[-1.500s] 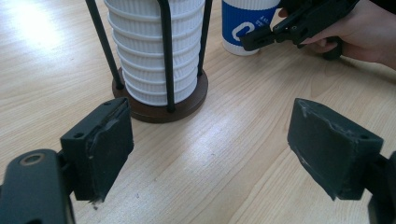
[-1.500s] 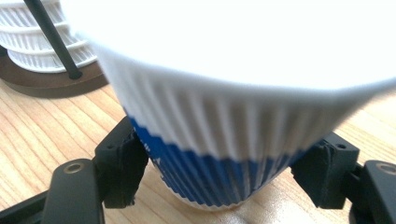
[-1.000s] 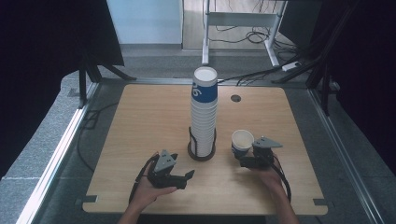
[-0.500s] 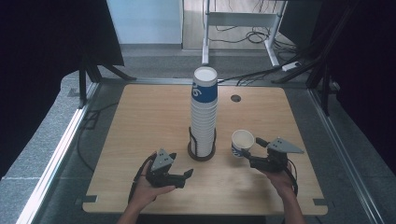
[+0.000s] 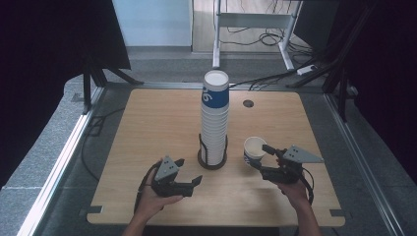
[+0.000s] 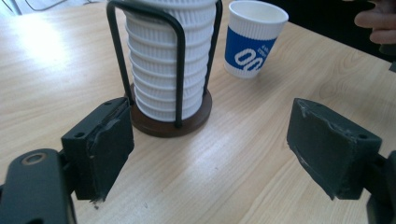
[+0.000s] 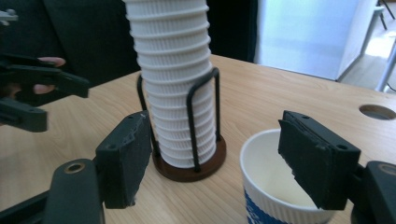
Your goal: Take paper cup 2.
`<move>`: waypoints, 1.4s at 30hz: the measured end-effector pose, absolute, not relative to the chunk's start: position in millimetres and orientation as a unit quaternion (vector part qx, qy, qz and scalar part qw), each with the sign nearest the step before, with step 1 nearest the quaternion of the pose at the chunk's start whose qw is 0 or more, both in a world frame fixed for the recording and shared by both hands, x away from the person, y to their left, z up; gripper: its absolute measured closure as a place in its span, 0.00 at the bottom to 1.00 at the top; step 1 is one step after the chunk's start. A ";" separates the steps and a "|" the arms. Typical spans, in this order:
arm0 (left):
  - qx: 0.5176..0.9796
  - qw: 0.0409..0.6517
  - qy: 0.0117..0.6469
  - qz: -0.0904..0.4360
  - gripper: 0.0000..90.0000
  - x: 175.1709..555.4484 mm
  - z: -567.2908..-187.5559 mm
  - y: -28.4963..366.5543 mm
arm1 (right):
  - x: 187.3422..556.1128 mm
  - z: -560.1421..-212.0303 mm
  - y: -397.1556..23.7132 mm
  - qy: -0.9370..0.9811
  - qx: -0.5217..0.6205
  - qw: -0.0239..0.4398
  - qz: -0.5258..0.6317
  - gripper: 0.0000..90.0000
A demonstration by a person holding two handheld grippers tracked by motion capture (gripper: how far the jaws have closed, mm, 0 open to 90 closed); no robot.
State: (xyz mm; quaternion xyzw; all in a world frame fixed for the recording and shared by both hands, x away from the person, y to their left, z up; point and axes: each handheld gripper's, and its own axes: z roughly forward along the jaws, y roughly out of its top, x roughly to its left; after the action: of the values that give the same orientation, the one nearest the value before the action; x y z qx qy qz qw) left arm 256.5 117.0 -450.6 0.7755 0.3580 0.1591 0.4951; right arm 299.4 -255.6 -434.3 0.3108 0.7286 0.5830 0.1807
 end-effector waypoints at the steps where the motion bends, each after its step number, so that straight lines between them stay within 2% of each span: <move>1: 0.774 0.497 0.357 0.160 0.17 257.2 -449.5 117.0 | 298.6 -433.2 -254.7 0.729 0.308 0.179 0.584 0.29; 19: 0.770 0.520 0.318 0.190 0.17 284.5 -418.1 106.5 | 294.1 -435.4 -236.9 0.748 0.276 0.155 0.583 0.29; 35: 0.751 0.560 0.313 0.160 0.16 335.2 -389.2 93.8 | 293.9 -436.7 -235.1 0.752 0.271 0.152 0.582 0.29; 42: 0.756 0.559 0.302 0.155 0.14 349.8 -384.2 87.2 | 294.1 -437.2 -234.3 0.753 0.269 0.152 0.581 0.29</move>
State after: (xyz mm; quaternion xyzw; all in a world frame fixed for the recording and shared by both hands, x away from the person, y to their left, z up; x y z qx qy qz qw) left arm 349.8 87.2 -384.2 0.7562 0.3017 0.1555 0.5594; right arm 294.1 -234.3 -437.2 0.2694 0.7527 0.5812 0.1517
